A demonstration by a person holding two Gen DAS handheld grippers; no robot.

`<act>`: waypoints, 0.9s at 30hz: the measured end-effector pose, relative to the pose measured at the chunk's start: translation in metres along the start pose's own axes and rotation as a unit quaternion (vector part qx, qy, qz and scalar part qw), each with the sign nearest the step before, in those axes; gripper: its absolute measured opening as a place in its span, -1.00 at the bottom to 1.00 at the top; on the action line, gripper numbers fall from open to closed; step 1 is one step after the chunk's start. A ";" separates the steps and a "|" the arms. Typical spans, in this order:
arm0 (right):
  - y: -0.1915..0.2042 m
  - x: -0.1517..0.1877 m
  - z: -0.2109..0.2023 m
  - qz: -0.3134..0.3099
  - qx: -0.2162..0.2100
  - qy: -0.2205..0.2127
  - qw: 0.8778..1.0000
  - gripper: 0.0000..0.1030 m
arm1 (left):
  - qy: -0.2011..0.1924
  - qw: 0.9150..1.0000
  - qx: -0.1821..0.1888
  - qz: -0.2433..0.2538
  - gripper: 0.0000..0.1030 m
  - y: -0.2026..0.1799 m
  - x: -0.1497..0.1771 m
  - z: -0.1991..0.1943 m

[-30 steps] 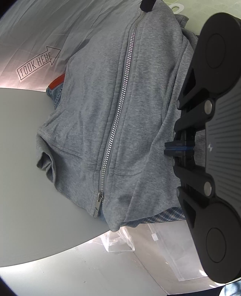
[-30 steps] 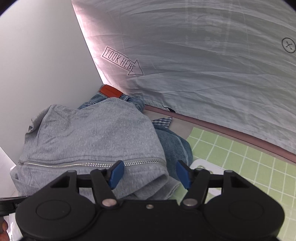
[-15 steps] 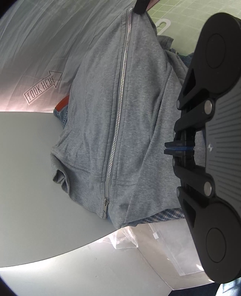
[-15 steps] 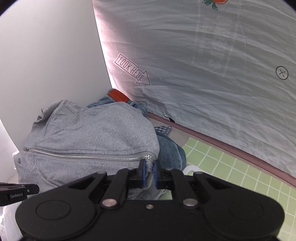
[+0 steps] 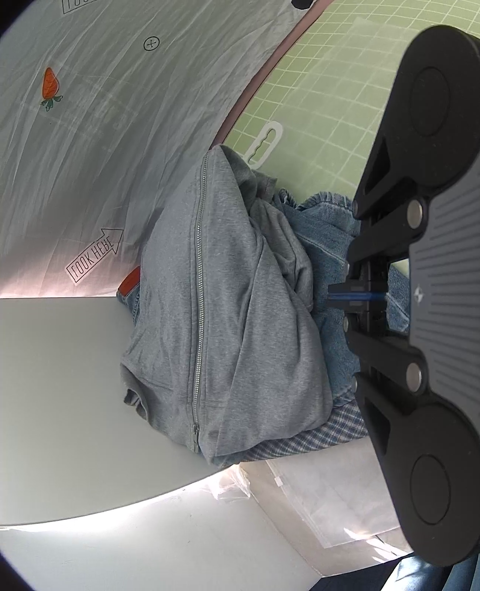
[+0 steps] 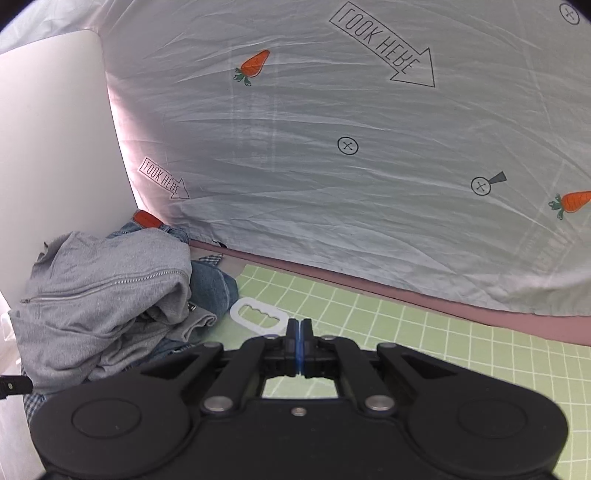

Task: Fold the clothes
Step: 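Lift the grey hoodie off the pile with both tools, pulling it free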

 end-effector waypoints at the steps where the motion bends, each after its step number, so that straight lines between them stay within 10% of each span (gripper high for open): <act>1: 0.004 0.001 0.000 0.005 -0.006 0.003 1.000 -0.98 | -0.002 1.000 -0.005 -0.002 -1.00 0.005 -0.002 -0.001; 9: 0.055 0.004 0.032 0.012 -0.058 0.024 0.998 -0.75 | -0.003 0.997 -0.066 -0.034 -0.92 0.066 -0.017 0.028; 27: 0.124 0.016 0.176 0.089 -0.098 0.088 0.987 0.48 | 0.067 0.989 -0.101 -0.085 0.17 0.129 -0.026 0.163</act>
Point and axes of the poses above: each gripper's, at about its wrist camera, not at the fingertips, and z roughly the way its jaws point, y to its left, x to its underside, the point moved 8 cm from there along z, roughly the way its jaws point, and after that the axes turned 13 degrees about -y, right-handed, at the moved point
